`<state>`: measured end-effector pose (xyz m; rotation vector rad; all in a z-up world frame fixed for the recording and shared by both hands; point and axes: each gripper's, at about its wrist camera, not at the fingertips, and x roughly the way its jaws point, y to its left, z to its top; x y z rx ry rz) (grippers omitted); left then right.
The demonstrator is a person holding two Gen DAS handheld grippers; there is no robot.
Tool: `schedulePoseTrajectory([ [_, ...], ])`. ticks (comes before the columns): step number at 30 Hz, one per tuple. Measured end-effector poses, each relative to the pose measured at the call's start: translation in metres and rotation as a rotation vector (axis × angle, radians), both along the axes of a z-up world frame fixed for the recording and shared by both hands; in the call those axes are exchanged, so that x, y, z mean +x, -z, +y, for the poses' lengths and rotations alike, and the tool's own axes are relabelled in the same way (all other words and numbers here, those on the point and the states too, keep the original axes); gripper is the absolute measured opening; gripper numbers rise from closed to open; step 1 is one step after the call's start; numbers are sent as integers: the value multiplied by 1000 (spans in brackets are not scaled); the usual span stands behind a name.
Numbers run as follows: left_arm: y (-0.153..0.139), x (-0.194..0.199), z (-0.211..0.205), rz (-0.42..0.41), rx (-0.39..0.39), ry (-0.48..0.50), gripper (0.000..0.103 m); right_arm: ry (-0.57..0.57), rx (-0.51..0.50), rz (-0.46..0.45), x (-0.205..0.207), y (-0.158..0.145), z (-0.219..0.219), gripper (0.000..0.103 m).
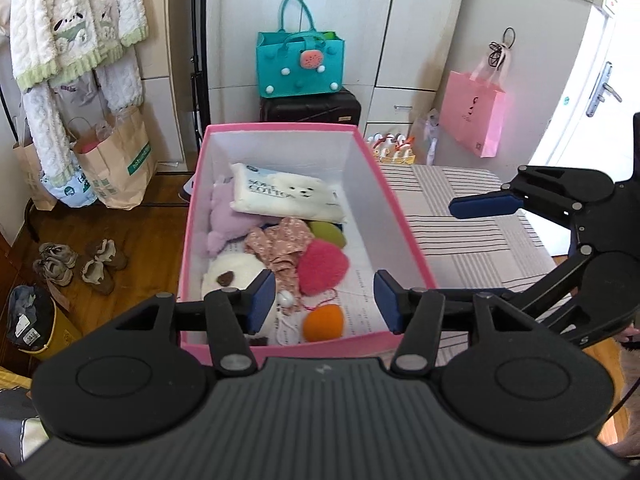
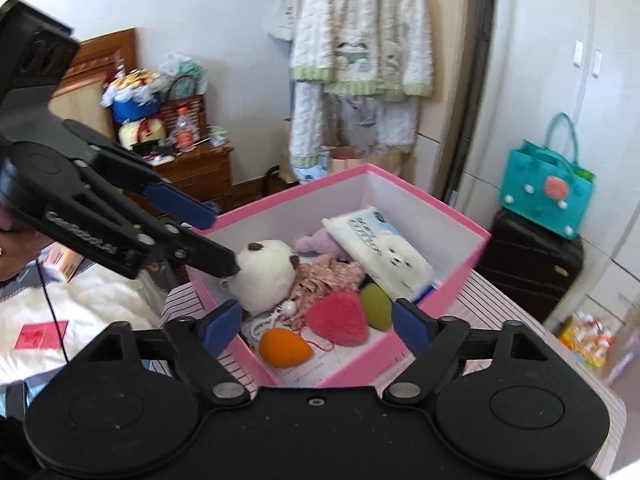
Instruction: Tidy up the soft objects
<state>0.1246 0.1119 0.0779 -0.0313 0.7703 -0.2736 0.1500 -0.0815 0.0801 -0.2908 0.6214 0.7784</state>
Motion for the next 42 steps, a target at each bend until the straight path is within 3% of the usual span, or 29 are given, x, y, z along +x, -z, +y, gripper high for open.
schedulePoseTrajectory([
  [6, -10, -14, -12, -35, 5, 10, 67, 218, -89, 29, -11, -1, -15, 96],
  [10, -11, -22, -24, -53, 30, 39, 76, 201, -25, -12, -36, -6, -29, 96],
  [13, -12, -26, -31, -67, 24, 54, 81, 260, 29, -44, -49, -8, -45, 96],
  [17, -13, -40, -41, -120, 9, 98, 86, 353, 26, -59, -63, -3, -56, 96],
  [20, -9, -52, -48, -159, 23, 107, 94, 387, 44, -57, -72, -1, -62, 96],
  [25, 1, -62, -53, -152, 11, 61, 102, 428, 40, -81, -89, 1, -65, 96],
  [32, 4, -70, -60, -112, 96, -50, 103, 481, 56, -105, -110, -3, -72, 96],
  [35, 7, -76, -68, -105, 139, -46, 103, 509, 55, -129, -116, -5, -74, 96],
  [42, 18, -89, -79, -151, 104, -75, 103, 565, 36, -140, -129, 3, -78, 96],
])
